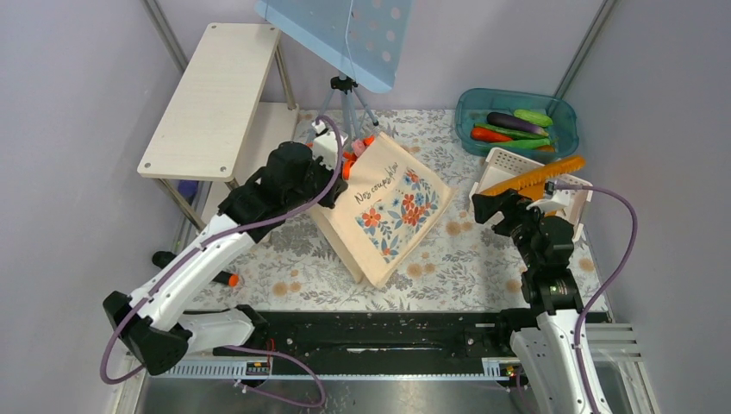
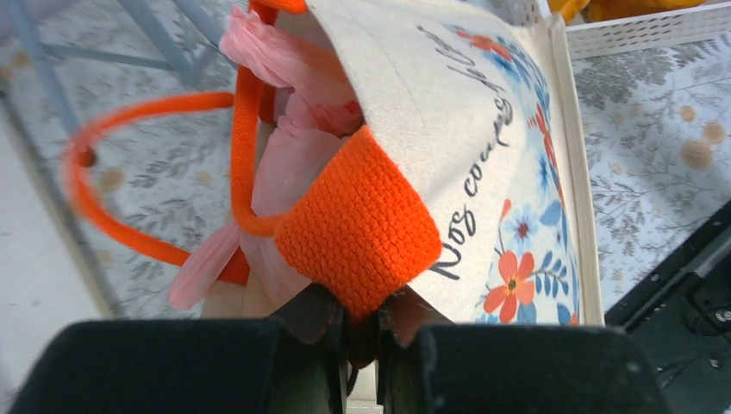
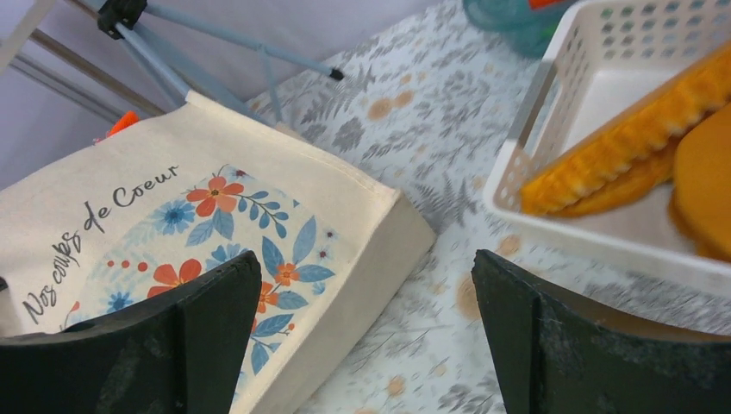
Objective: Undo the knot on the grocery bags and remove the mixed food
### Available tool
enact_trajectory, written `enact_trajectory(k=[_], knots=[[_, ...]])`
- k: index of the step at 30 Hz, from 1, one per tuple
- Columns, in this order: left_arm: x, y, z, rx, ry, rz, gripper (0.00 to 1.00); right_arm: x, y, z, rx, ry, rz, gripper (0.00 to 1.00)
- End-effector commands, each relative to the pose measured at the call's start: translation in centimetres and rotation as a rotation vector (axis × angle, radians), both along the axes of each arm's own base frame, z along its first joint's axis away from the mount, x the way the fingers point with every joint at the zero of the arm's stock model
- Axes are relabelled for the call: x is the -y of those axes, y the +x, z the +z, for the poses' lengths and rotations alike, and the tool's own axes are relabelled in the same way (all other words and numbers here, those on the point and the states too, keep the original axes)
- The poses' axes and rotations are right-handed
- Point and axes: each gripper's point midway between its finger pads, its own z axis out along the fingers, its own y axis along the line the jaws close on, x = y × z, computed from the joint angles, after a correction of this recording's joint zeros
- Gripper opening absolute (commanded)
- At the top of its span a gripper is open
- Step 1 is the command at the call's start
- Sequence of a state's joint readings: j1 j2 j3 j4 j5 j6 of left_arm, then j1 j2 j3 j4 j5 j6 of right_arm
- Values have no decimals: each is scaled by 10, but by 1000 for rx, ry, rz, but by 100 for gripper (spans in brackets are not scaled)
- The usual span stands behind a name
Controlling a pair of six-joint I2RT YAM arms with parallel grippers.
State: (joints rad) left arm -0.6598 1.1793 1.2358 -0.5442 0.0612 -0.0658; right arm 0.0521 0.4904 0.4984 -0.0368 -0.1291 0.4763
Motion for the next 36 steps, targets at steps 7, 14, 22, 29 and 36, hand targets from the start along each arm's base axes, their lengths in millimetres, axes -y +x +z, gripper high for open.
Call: enact_trajectory(k=[7,14,22,29,36], knots=[[40,-32,88,359,22,-44,0,-42,-23,-43,-264,328,124,99],[72,-67,39,349,156,-102,0,-41,-29,-78,-388,333,93,90],[82,-84,39,319,63,-169,0,-53,-31,-117,-505,290,122,62],[81,-87,35,311,55,-178,0,-95,-26,-137,-555,267,237,43],[49,-77,108,462,-9,-72,0,-151,-10,-131,-537,227,356,0]])
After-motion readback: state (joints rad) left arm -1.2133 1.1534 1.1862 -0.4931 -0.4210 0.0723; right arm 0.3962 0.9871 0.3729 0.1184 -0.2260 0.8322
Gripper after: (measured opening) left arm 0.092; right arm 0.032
